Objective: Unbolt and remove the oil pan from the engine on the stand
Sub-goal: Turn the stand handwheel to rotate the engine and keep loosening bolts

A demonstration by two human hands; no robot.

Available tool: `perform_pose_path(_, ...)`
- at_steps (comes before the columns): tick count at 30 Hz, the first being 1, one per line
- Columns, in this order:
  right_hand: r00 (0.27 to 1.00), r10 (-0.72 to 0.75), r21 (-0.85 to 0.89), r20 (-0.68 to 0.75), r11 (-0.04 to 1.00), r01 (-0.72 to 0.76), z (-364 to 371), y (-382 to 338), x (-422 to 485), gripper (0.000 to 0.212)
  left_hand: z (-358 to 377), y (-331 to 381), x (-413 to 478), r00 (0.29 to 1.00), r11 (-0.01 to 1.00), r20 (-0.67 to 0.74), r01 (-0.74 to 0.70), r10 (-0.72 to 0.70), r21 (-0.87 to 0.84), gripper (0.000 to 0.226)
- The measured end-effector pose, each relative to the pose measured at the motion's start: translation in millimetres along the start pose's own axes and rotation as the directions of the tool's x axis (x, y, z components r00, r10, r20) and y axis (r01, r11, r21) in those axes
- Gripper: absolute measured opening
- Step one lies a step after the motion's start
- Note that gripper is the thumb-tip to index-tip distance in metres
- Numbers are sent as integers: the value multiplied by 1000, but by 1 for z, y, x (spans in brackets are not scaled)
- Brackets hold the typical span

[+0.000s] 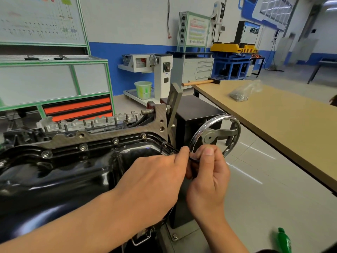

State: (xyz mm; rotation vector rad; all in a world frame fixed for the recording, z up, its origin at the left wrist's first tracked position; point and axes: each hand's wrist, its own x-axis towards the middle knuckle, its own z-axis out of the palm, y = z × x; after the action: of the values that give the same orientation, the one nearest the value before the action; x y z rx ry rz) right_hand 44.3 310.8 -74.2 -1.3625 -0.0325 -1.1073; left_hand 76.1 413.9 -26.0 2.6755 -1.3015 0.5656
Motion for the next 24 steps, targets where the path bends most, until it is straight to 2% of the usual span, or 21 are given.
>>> perform_pose_path(5,1000,9,2,2,1000,-9,1,2,-1,31,4,-4,1,1000,1000,15,-19,19,1,22)
perform_pose_path(9,999,-8,-65,36,998,10,0,4,0,28,5,-8,3,999,998,-13,-52,53,25,20)
perform_pose_path(11,990,-125,-170,71,976,136,-4,-1,5,24,3,-8,6,998,997,-32,-58,59,43,20)
perform_pose_path(14,915,-344,-305,210,866,395,-14,-11,15,17,-2,-7,9,992,995,-83,-93,96,33,17)
perform_pose_path(16,886,-381,-316,266,834,453,-23,-14,19,18,-7,-8,7,969,984,-173,-180,178,3,9)
perform_pose_path(18,910,-305,-252,280,892,376,-31,-14,15,19,-8,-10,6,942,968,-224,-252,248,14,4)
perform_pose_path(20,959,-157,-125,237,974,190,-35,-11,3,18,-5,-10,6,929,955,-224,-293,294,38,8)
perform_pose_path(22,987,-5,-14,158,1000,7,-33,-9,-9,21,-7,-11,8,925,949,-214,-311,314,50,13)
perform_pose_path(24,990,92,52,106,994,-98,-29,-7,-17,23,-10,-14,12,905,929,-216,-368,367,37,14)
